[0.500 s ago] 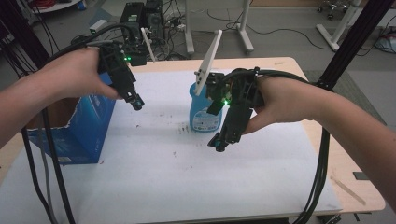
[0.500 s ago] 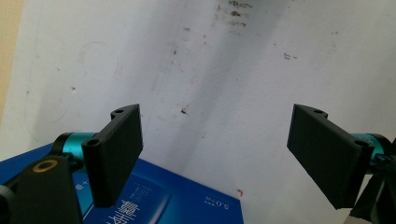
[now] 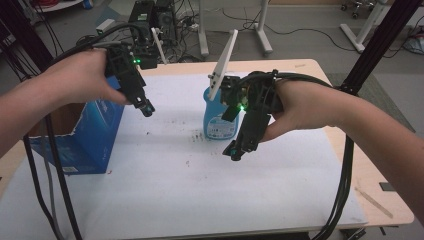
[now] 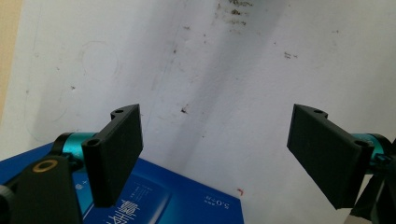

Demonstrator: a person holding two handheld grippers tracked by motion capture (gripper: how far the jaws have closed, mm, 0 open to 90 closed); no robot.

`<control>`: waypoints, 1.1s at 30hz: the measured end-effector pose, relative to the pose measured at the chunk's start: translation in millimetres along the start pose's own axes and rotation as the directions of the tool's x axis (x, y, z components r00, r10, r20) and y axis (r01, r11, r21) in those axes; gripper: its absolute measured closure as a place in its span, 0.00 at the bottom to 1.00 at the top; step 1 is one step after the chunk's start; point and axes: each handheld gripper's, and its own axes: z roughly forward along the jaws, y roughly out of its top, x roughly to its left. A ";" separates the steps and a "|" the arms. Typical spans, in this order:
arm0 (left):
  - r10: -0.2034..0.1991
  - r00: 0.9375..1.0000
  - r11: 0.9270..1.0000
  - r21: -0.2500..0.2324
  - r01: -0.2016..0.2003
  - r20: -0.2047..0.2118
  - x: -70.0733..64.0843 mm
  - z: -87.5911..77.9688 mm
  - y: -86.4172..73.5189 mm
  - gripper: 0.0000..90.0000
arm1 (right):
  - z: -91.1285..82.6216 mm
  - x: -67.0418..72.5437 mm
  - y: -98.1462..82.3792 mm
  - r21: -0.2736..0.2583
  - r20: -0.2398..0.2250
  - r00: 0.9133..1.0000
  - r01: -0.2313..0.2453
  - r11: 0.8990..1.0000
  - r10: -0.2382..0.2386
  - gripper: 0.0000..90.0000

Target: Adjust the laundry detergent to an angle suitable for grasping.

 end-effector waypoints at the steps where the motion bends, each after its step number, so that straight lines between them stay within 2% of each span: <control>1: -0.002 1.000 1.000 -0.002 0.002 -0.002 -0.2 0.1 0.0 0.20 | 0.1 -0.1 -0.2 0.001 0.001 1.000 -0.002 1.000 0.002 0.15; 33: 0.019 1.000 1.000 -0.008 -0.019 -0.005 -9.5 -3.3 3.2 0.20 | -2.4 5.1 -5.5 -0.019 0.008 1.000 -0.011 1.000 0.011 0.15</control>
